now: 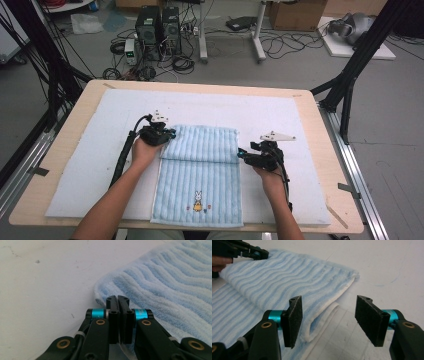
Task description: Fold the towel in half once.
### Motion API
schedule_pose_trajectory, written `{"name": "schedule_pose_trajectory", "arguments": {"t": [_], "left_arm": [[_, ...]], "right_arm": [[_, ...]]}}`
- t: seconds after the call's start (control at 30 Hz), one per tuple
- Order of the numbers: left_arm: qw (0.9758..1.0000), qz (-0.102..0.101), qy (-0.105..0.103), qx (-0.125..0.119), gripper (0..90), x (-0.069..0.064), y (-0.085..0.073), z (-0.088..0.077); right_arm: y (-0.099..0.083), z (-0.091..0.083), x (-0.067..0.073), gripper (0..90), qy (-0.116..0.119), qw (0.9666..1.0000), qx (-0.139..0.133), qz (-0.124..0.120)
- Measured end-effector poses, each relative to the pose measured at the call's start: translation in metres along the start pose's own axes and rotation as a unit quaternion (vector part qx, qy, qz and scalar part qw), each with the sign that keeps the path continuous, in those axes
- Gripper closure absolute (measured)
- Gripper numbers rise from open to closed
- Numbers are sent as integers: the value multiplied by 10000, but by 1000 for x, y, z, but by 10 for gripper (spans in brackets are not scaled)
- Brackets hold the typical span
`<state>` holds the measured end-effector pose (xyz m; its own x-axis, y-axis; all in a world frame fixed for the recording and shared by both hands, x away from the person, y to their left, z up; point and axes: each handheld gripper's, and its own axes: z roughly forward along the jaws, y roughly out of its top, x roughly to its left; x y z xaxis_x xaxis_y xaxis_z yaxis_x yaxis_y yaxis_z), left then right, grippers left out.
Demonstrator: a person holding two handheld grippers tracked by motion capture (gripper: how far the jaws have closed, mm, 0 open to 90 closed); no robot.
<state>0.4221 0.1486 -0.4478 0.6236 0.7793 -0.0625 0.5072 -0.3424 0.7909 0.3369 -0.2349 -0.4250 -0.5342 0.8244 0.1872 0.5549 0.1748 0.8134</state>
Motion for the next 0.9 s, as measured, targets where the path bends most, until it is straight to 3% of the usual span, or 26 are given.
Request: {"name": "schedule_pose_trajectory", "arguments": {"t": [0.2, 0.27, 0.37, 0.63, 0.7, 0.73, 0.83, 0.87, 0.9], "left_arm": [[9985, -385, -183, -347, 874, 8, 3, -9], [9980, -432, -212, -405, 874, 9, 4, -12], [9974, -487, -257, -470, 874, 9, 5, -13], [9967, -578, -308, -473, 874, 11, 4, -11], [9967, -597, -291, -466, 873, 11, 3, -11], [9968, -589, -294, -452, 874, 12, 3, -11], [9967, -608, -298, -444, 874, 14, 2, -11], [9966, -629, -302, -439, 874, 14, 2, -11], [9965, -635, -313, -442, 873, 15, 2, -11]], "right_arm": [[14, 7, -6, 364, -100, 9999, -24, 17], [19, 14, -10, 362, -131, 9999, 16, 78], [26, 28, -13, 363, -157, 9996, 168, 163], [42, 71, -16, 478, -336, 9966, 738, 150], [41, 81, -15, 544, -415, 9962, 758, 102], [40, 88, -16, 558, -465, 9947, 913, 78], [44, 90, -11, 699, -712, 9924, 989, -172], [45, 91, -10, 757, -737, 9915, 1017, -327], [45, 91, -9, 811, -599, 9922, 1039, -335]]}}
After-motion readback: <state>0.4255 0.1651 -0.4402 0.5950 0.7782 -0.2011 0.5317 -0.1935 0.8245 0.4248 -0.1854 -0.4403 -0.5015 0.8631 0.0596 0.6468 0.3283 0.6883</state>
